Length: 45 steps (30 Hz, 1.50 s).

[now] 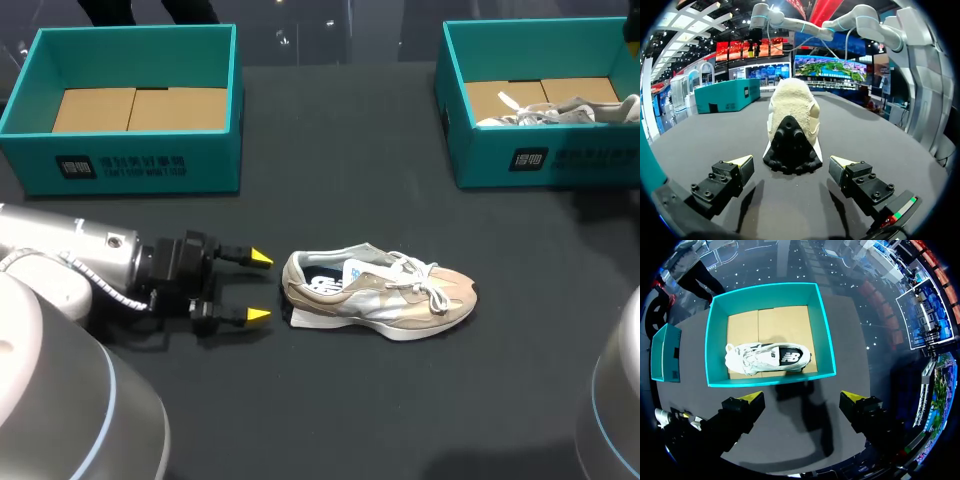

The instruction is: Take the shoe out of the shoebox, open the shoe tongue, remove and reinsert the insole, then place the shoe into the shoebox

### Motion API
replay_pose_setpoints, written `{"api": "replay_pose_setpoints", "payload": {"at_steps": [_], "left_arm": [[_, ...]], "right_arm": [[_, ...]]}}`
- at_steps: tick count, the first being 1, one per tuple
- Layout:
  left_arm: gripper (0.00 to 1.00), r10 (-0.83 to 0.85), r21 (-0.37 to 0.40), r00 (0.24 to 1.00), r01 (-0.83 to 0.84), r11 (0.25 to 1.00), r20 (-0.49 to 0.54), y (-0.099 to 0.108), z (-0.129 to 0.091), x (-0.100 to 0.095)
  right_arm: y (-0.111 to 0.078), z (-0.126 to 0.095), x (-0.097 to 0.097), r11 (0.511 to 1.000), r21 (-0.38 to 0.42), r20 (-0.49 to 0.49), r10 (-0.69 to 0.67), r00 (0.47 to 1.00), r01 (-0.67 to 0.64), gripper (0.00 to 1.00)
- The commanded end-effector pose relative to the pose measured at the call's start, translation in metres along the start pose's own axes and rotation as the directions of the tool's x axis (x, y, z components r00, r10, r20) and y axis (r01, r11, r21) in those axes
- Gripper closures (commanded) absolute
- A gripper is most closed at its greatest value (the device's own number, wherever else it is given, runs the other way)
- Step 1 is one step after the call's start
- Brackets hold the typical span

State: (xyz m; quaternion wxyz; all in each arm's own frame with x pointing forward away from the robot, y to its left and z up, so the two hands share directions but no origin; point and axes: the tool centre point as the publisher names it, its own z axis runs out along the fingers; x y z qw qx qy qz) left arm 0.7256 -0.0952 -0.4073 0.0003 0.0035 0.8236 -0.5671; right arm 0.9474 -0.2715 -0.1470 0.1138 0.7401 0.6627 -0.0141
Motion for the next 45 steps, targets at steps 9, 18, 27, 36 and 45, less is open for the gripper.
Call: {"api": "replay_pose_setpoints", "payload": {"at_steps": [9,18,27,36,45], "left_arm": [[0.00,-0.002,0.009,1.000,0.002,1.000,-0.013,-0.005,0.023,-0.006],[0.00,-0.001,0.015,1.000,0.001,1.000,-0.029,-0.009,0.036,-0.005],[0.00,-0.008,0.024,0.999,0.009,1.000,-0.038,-0.012,0.048,-0.006],[0.00,-0.021,0.037,0.998,0.023,0.999,-0.059,-0.013,0.060,-0.004],[0.00,-0.024,0.048,0.997,0.027,0.998,-0.068,-0.016,0.073,-0.002]], "right_arm": [[-0.001,0.000,0.000,1.000,-0.001,0.001,0.001,1.000,-0.001,0.00],[-0.001,0.000,0.000,1.000,-0.001,0.001,0.001,1.000,-0.001,0.00],[-0.001,0.000,0.000,1.000,-0.001,0.001,0.001,1.000,-0.001,0.00],[-0.001,0.000,0.000,1.000,-0.001,0.001,0.001,1.000,-0.001,0.00],[-0.001,0.000,0.000,1.000,-0.001,0.001,0.001,1.000,-0.001,0.00]]}}
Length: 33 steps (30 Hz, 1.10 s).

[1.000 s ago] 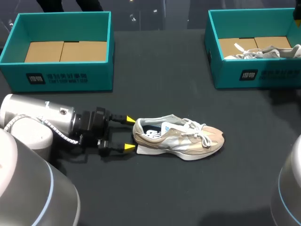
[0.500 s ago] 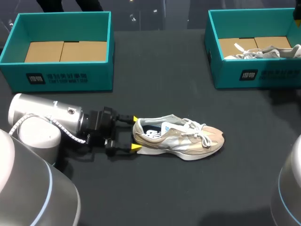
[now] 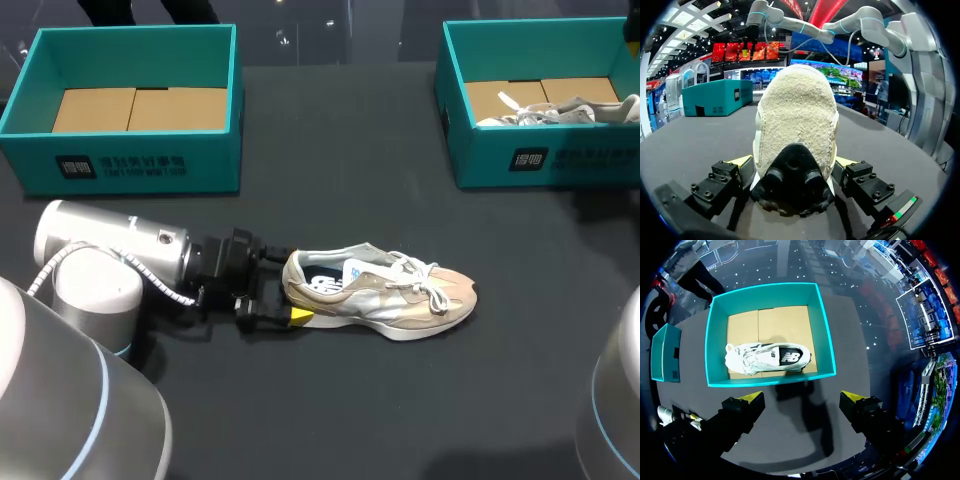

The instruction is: Take the shoe out of the shoebox, open the shoe tongue, remove and reinsert the insole, then place the shoe into the shoebox

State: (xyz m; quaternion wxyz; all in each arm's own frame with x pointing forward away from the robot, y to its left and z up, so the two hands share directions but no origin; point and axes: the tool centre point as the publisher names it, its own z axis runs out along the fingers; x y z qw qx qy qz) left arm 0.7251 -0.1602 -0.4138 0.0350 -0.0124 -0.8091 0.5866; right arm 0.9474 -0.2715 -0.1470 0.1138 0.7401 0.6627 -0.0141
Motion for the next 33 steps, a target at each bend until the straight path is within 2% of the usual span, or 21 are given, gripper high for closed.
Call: {"api": "replay_pose_setpoints", "payload": {"at_steps": [1,9,10,12,14,15,33], "left_arm": [[0.00,-0.001,0.001,1.000,0.001,1.000,-0.001,0.001,0.011,-0.003],[0.00,-0.005,0.010,1.000,0.005,1.000,-0.017,0.000,0.021,-0.002],[0.10,-0.005,0.011,1.000,0.005,1.000,-0.017,0.001,0.022,-0.001],[0.53,-0.007,0.012,1.000,0.007,1.000,-0.017,0.001,0.024,-0.001],[0.82,-0.009,0.014,1.000,0.009,1.000,-0.018,0.002,0.025,-0.001],[1.00,-0.010,0.016,1.000,0.010,1.000,-0.018,0.002,0.025,-0.001],[1.00,-0.019,0.032,1.000,0.019,0.999,0.021,0.003,0.022,0.003]], "right_arm": [[-0.001,0.000,0.000,1.000,-0.001,0.001,0.001,1.000,-0.001,0.00],[-0.001,0.000,0.000,1.000,-0.001,0.001,0.001,1.000,-0.001,0.00],[-0.001,0.000,0.000,1.000,-0.001,0.001,0.001,1.000,-0.001,0.00],[-0.001,0.000,0.000,1.000,-0.001,0.001,0.001,1.000,-0.001,0.00],[-0.001,0.000,0.000,1.000,-0.001,0.001,0.001,1.000,-0.001,0.00],[-0.001,0.000,0.000,1.000,-0.001,0.001,0.001,1.000,-0.001,0.00],[-0.001,0.000,0.000,1.000,-0.001,0.001,0.001,1.000,-0.001,0.00]]}}
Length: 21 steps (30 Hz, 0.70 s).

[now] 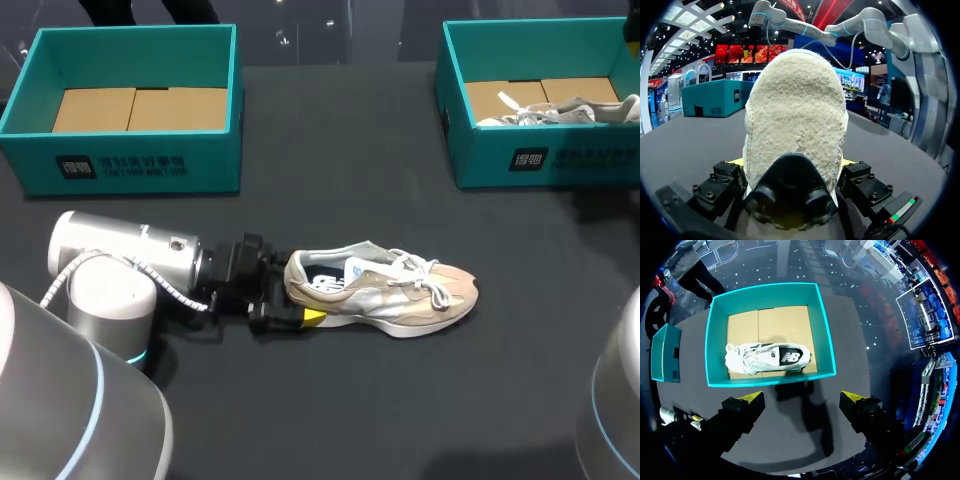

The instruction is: Take the shoe out of the shoebox, open the shoe tongue, remove and reinsert the insole, then place the shoe into the shoebox

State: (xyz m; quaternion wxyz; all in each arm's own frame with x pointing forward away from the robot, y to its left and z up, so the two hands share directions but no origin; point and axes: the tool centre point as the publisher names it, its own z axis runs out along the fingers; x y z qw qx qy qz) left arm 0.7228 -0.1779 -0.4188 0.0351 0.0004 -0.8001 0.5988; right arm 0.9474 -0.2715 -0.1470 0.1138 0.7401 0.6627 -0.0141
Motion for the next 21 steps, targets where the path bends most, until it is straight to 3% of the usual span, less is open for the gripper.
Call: {"api": "replay_pose_setpoints", "payload": {"at_steps": [1,21], "left_arm": [[1.00,0.001,0.002,1.000,-0.001,1.000,0.008,0.0039,0.0032,0.0020],[1.00,0.002,0.001,1.000,-0.002,1.000,0.014,0.0041,0.0019,0.0023]], "right_arm": [[-0.0006,0.0001,0.0001,1.000,-0.001,0.001,0.001,1.000,-0.001,0.00],[-0.0006,0.0001,0.0001,1.000,-0.001,0.001,0.001,1.000,-0.001,0.00]]}}
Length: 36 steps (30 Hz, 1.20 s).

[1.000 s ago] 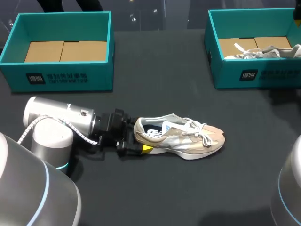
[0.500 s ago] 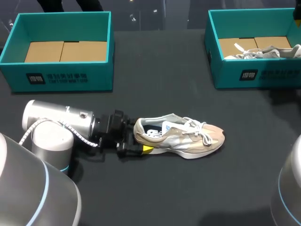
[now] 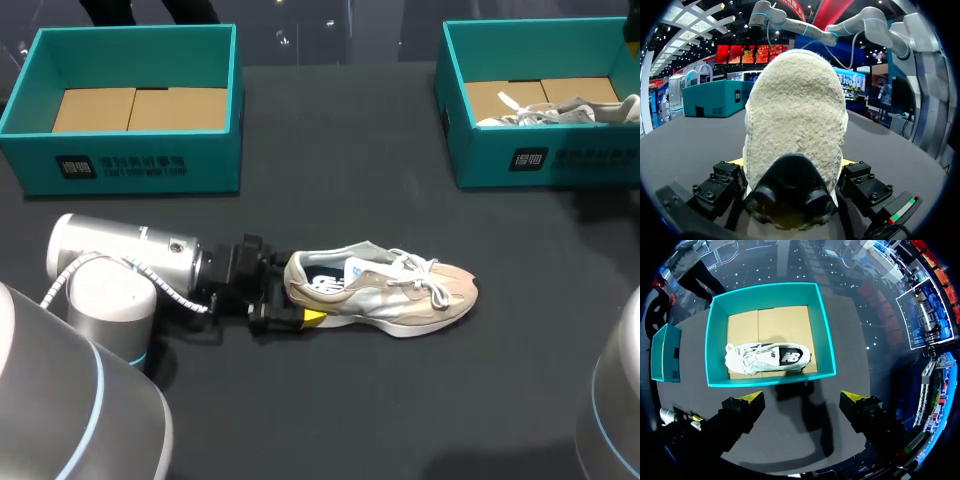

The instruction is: Take the shoe out of the shoebox, open the shoe tongue, remove and reinsert the insole, then place the shoe into the shoebox

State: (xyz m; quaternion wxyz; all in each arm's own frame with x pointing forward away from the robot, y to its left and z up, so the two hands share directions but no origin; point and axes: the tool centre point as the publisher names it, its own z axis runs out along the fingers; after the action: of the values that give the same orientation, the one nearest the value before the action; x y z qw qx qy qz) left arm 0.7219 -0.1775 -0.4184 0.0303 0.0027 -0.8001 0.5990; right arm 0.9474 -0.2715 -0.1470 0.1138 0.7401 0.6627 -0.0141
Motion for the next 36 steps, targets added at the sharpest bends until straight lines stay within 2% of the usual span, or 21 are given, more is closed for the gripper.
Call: {"api": "replay_pose_setpoints", "payload": {"at_steps": [1,12,13,16,22,27,36], "left_arm": [[1.00,0.000,0.000,1.000,0.000,1.000,0.004,0.004,0.002,0.001],[1.00,0.000,0.000,1.000,0.000,1.000,0.004,0.004,0.002,0.001],[1.00,0.000,0.000,1.000,0.000,1.000,0.004,0.004,0.002,0.001],[1.00,0.000,0.000,1.000,0.000,1.000,0.004,0.004,0.002,0.001],[1.00,0.000,0.000,1.000,0.000,1.000,0.004,0.004,0.002,0.001],[1.00,0.000,0.000,1.000,0.000,1.000,0.004,0.004,0.002,0.001],[1.00,0.000,0.000,1.000,0.000,1.000,0.004,0.004,0.002,0.001]], "right_arm": [[-0.001,0.000,0.000,1.000,-0.001,0.001,0.001,1.000,-0.001,0.00],[-0.001,0.000,0.000,1.000,-0.001,0.001,0.001,1.000,-0.001,0.00],[-0.002,0.001,0.004,1.000,0.004,-0.010,0.000,1.000,0.000,0.00],[-0.011,-0.002,0.021,0.999,0.033,0.008,-0.012,1.000,0.012,0.00],[-0.044,-0.021,0.058,1.000,0.021,-0.002,-0.008,1.000,0.008,0.00],[-0.074,-0.036,0.097,1.000,0.002,0.005,0.008,1.000,-0.008,0.00],[-0.136,-0.044,0.178,1.000,-0.027,0.013,0.005,1.000,-0.005,0.00]]}}
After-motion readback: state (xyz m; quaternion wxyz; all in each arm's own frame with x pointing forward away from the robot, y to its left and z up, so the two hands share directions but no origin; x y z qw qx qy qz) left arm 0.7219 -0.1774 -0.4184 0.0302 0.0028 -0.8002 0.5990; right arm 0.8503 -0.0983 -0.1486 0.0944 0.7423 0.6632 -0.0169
